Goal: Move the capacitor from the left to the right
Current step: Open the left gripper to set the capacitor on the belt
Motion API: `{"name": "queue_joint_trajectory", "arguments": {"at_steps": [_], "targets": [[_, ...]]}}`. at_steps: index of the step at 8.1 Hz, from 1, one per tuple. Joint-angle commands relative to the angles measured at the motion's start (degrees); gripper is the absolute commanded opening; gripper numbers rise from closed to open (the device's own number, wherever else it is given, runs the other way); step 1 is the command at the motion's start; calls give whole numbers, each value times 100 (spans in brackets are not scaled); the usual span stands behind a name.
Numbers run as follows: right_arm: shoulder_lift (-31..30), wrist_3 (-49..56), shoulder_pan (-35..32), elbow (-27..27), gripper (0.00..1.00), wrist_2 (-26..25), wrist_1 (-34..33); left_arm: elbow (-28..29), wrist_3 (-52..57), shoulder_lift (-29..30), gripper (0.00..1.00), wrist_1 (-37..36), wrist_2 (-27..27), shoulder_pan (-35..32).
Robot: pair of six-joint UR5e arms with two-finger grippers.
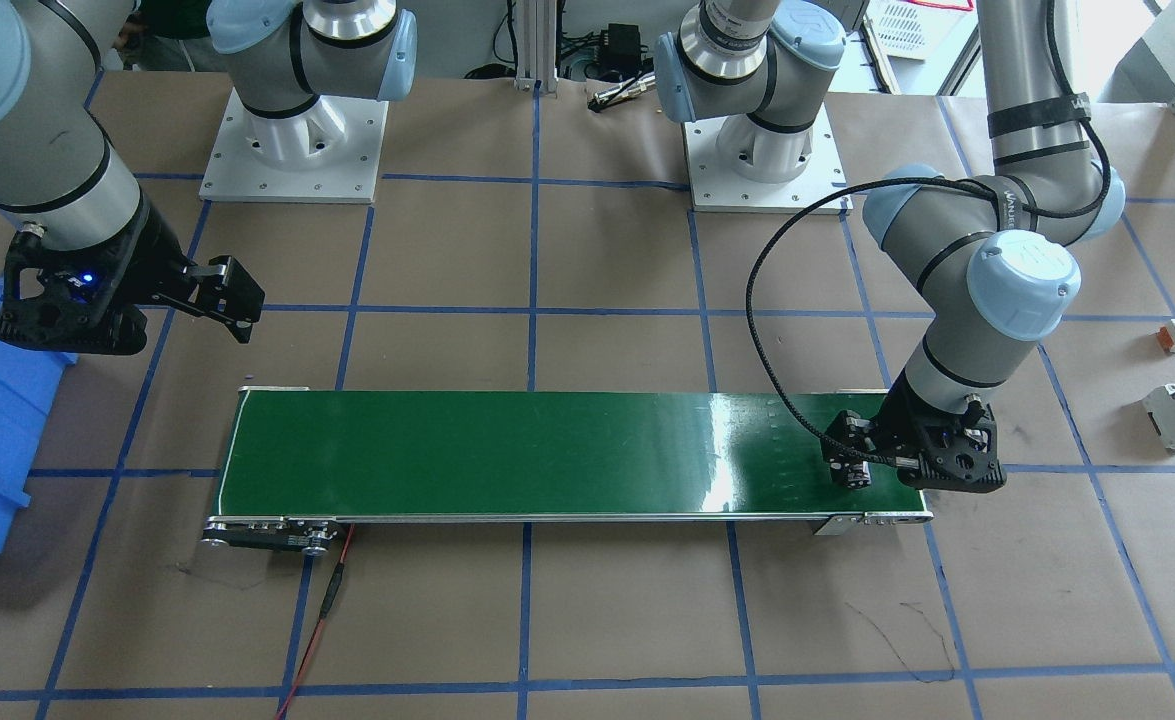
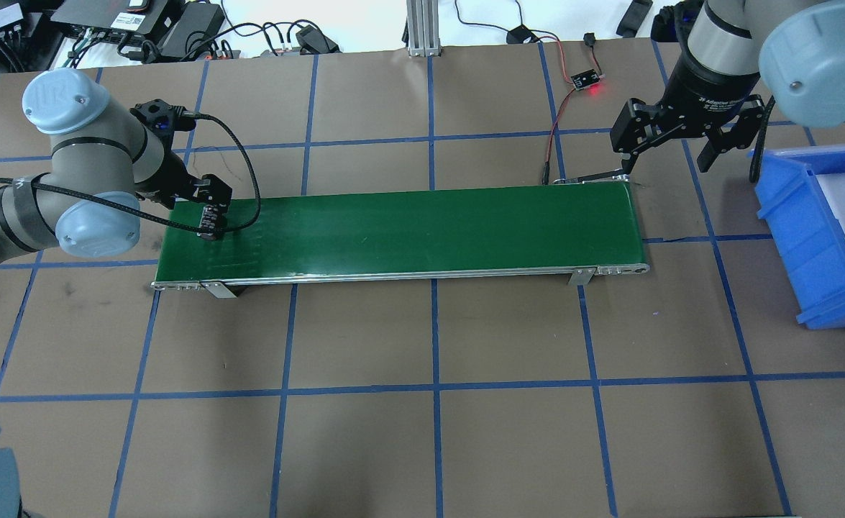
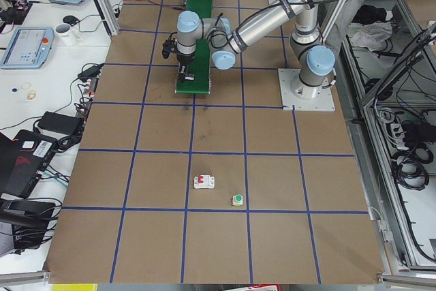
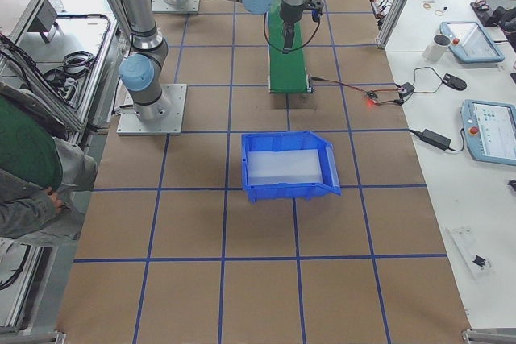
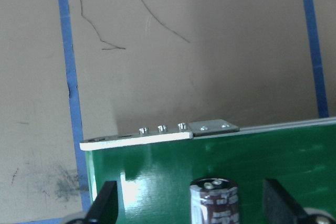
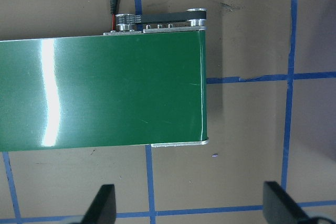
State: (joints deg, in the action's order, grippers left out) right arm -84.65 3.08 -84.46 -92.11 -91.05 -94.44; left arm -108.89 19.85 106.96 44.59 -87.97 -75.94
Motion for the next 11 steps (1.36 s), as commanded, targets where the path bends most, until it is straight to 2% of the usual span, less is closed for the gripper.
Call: {"name": "queue_joint_trajectory", "arguments": {"at_steps": [1,4,11], "targets": [[1,0,0,0,100,0,5,121,-86,-191,100,-55,-18,0],[-8,9,0,0,100,-35,-13,920,-61,-298,100,-55,-44,9],[-8,246,-9,-114,100,-185,-13,992,186,-474,100,-82,-62,9]]}}
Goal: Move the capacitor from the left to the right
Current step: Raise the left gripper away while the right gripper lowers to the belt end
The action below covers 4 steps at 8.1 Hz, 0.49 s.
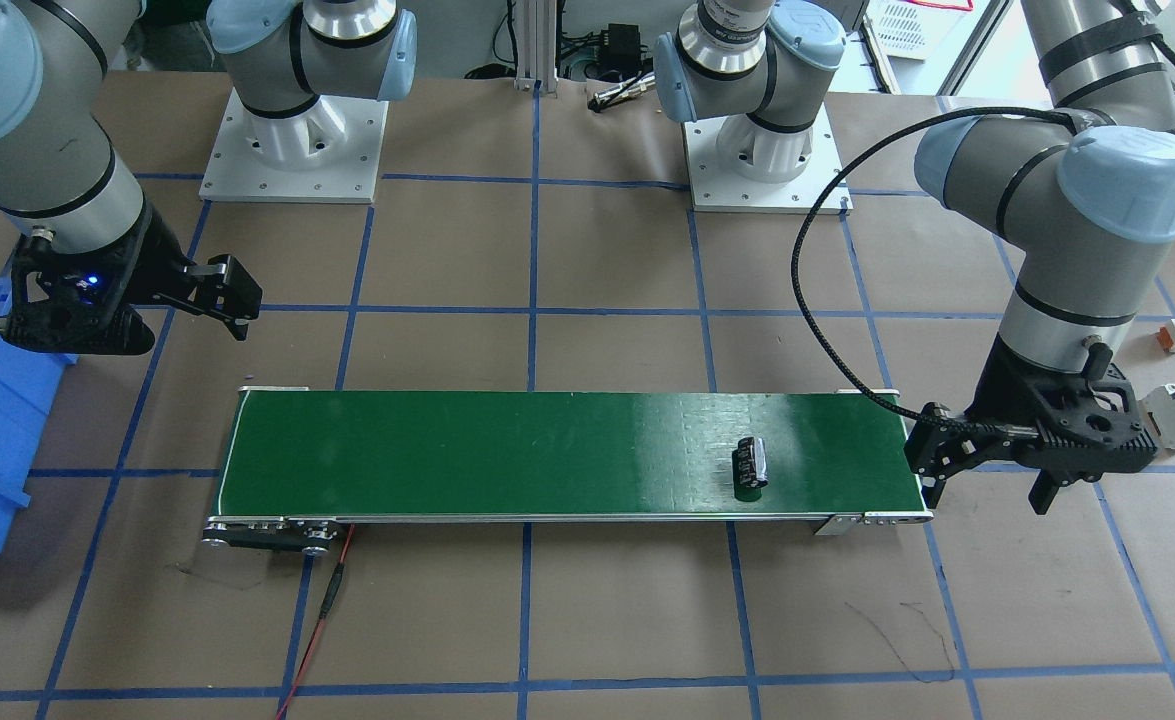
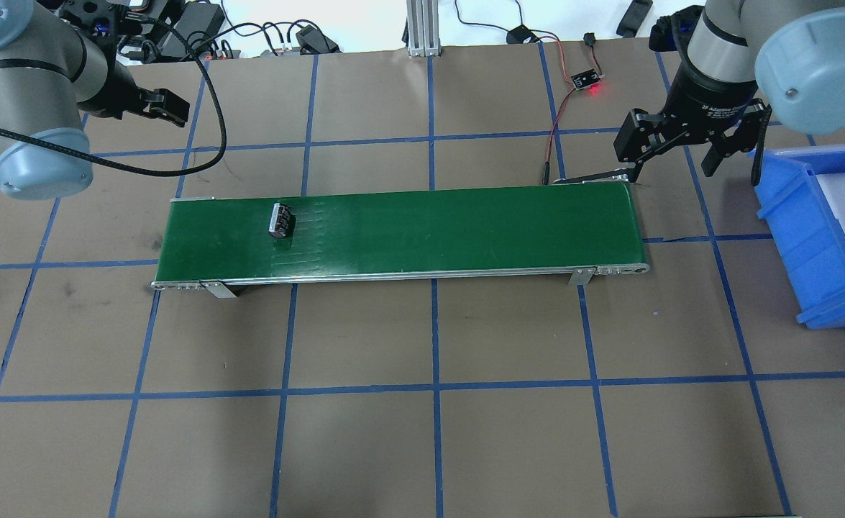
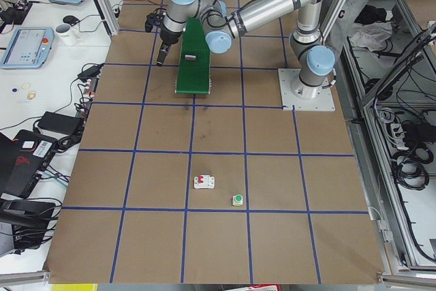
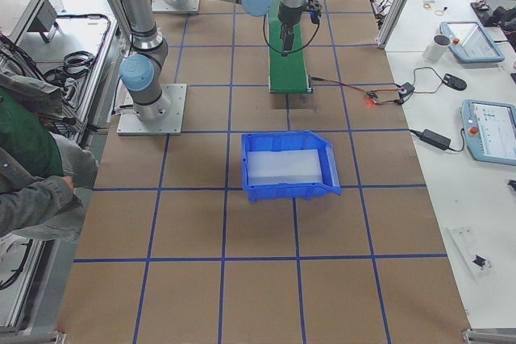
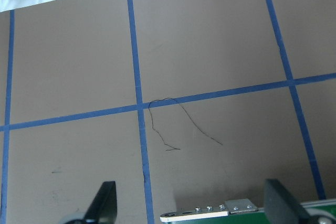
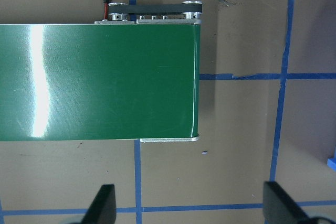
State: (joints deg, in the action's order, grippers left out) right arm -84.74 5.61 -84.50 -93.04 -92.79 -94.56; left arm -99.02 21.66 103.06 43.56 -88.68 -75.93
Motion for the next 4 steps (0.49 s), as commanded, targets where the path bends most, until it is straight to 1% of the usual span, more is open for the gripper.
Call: {"name": "queue_joint_trajectory", "arguments": {"at_steps": [1,2,4], "targets": [[36,10,-6,-30,100,-11,-1,5,-38,-93,100,21,26,-1],[36,10,-6,-117,99,-2,-19,5,-48,-137,100,30,35,8],[36,19,-6,-345,99,41,-386,5,-48,-338,100,82,9,8]]}}
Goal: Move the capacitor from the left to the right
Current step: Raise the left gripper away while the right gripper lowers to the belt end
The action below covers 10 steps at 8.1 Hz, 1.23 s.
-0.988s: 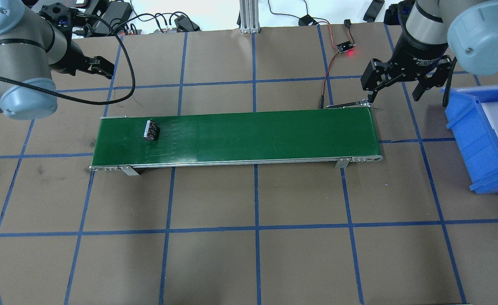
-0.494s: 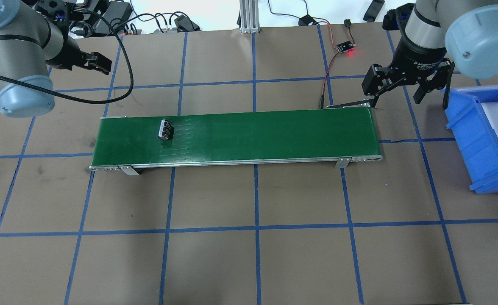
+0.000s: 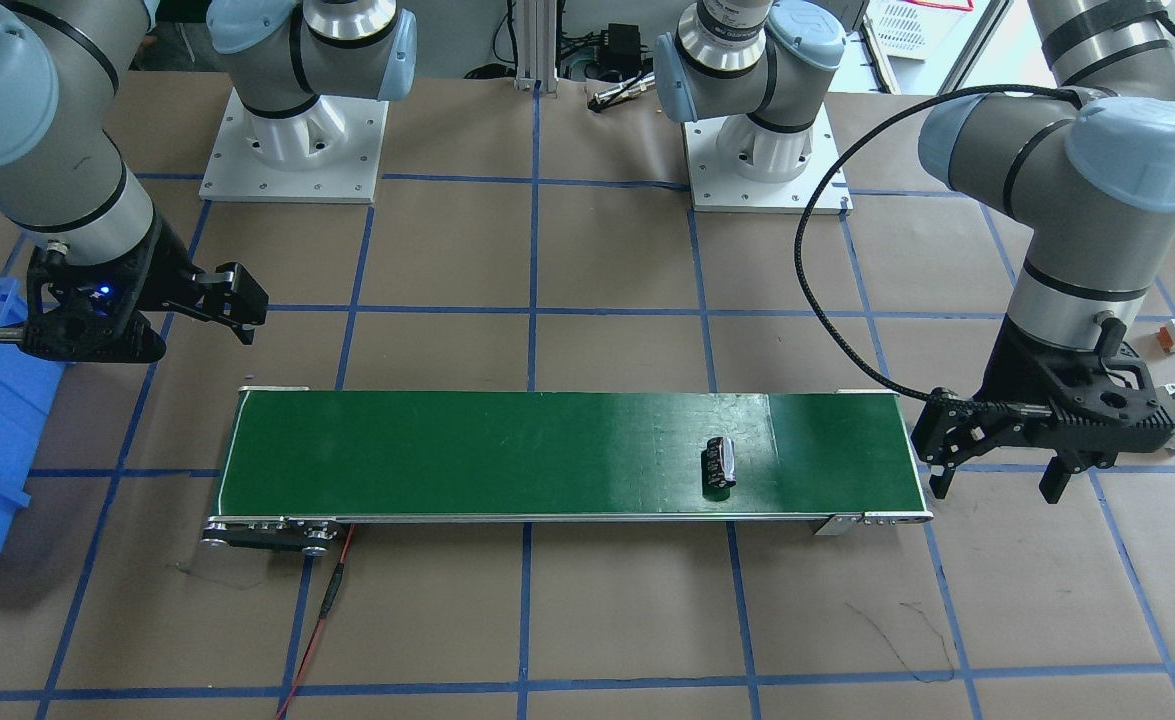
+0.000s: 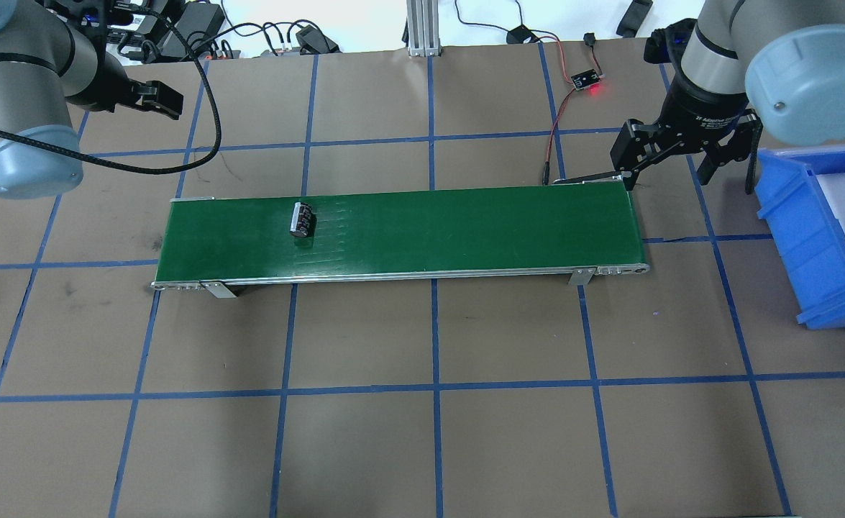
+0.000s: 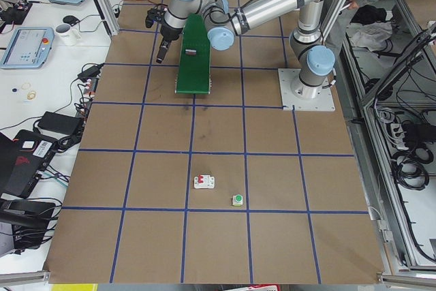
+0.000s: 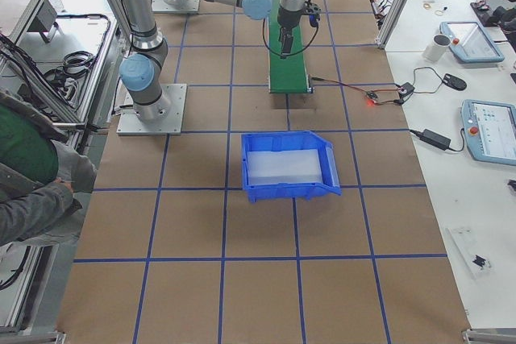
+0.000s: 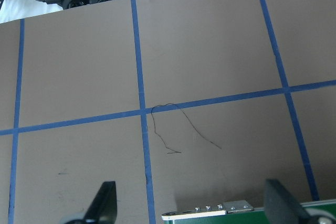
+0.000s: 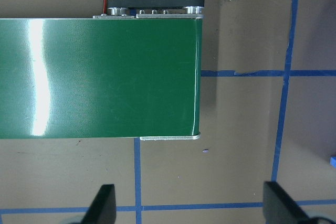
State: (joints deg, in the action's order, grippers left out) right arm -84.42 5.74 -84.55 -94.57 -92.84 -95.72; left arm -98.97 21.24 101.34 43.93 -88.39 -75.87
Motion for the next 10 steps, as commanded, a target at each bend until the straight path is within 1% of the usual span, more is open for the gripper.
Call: {"name": "queue_joint_trajectory", "arguments": {"at_steps": [1,2,3,4,5,6,7,8,9,10], "targets": [[13,6,0,-455,100,64,-698,0,-6,-419,100,350,-29,-7],[22,15,0,-710,100,64,-1138,9,-50,-779,100,1441,-29,-7],[65,24,0,-773,100,108,-1255,18,-328,-1043,100,2679,6,-7],[100,24,0,-800,100,404,-1317,18,-375,-1107,100,3161,23,11],[127,24,17,-800,100,720,-1326,52,-384,-1151,100,3479,32,11],[162,24,26,-809,100,784,-1396,227,-384,-1125,100,3943,32,28],[180,15,26,-844,100,802,-1484,394,-523,-1099,100,4183,24,28],[197,24,26,-983,100,1037,-1676,483,-751,-1090,100,4446,15,20],[197,15,26,-1081,100,1170,-1800,492,-797,-1090,100,4510,15,19],[215,15,35,-1090,100,1180,-1810,492,-823,-1081,100,4510,15,-15]]}}
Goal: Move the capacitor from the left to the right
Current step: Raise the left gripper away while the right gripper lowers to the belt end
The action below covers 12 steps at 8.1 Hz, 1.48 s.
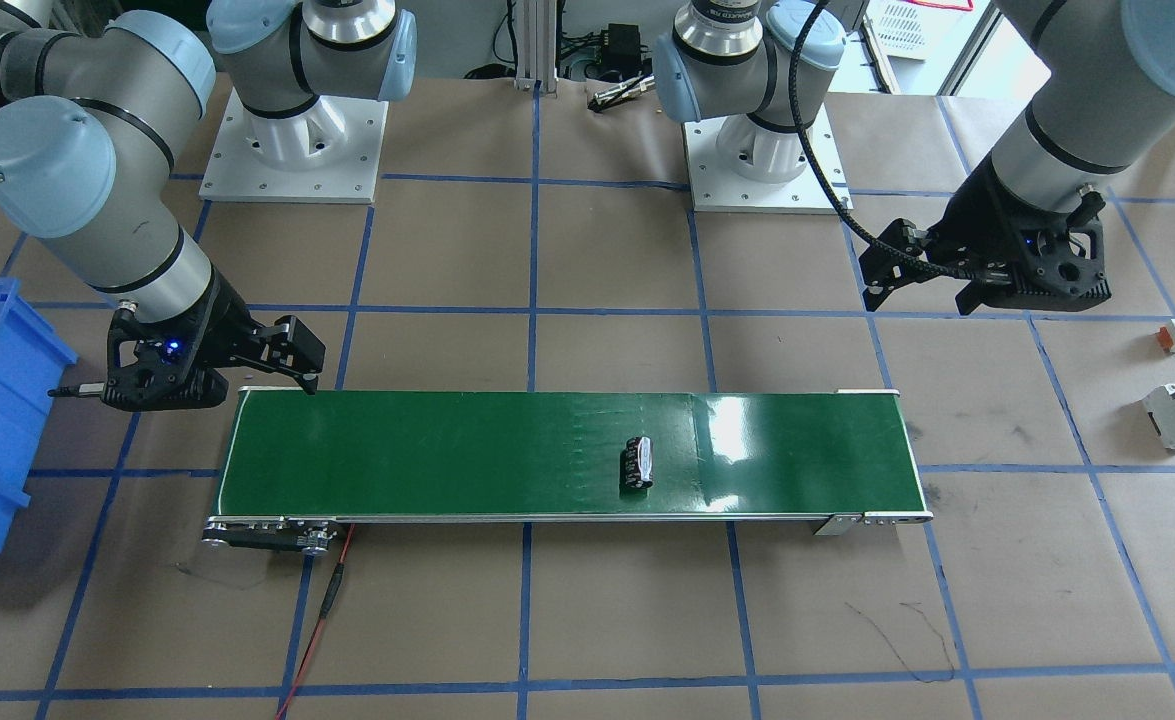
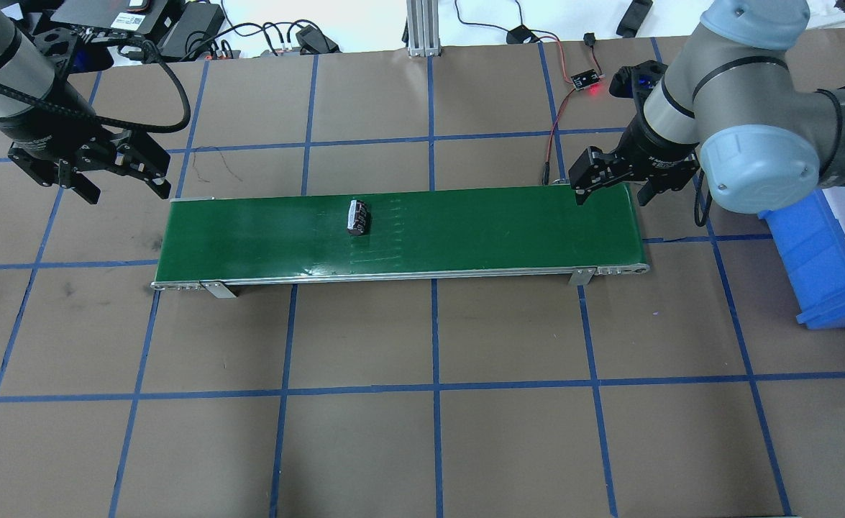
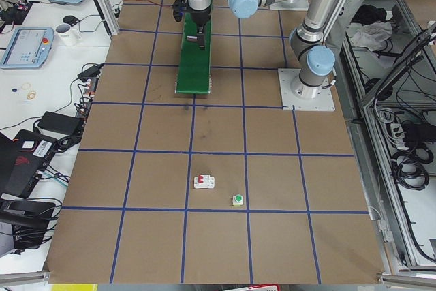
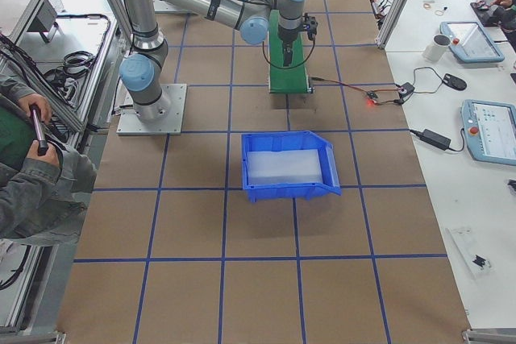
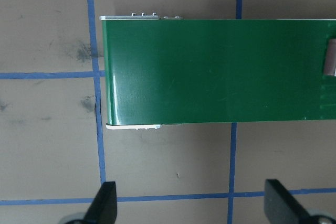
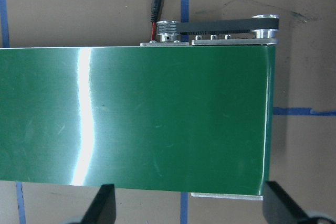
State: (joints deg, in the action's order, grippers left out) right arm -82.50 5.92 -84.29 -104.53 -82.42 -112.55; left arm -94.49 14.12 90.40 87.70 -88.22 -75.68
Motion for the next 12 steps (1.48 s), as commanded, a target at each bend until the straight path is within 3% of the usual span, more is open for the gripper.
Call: {"name": "queue_joint_trajectory", "arguments": {"at_steps": [1,5,7,9,12], "targets": [[76,-12,9,-103,100,260,-126,45,-251,30,100,142,-3,-86],[103,-21,35,-366,100,543,-425,141,-919,38,100,116,-239,-877],[103,-82,35,-533,100,543,-705,246,-885,74,100,107,-257,-843],[129,-109,35,-542,100,760,-689,352,-867,74,100,90,-756,-816],[164,-100,35,-542,100,780,-689,370,-876,65,100,90,-741,-816]]}}
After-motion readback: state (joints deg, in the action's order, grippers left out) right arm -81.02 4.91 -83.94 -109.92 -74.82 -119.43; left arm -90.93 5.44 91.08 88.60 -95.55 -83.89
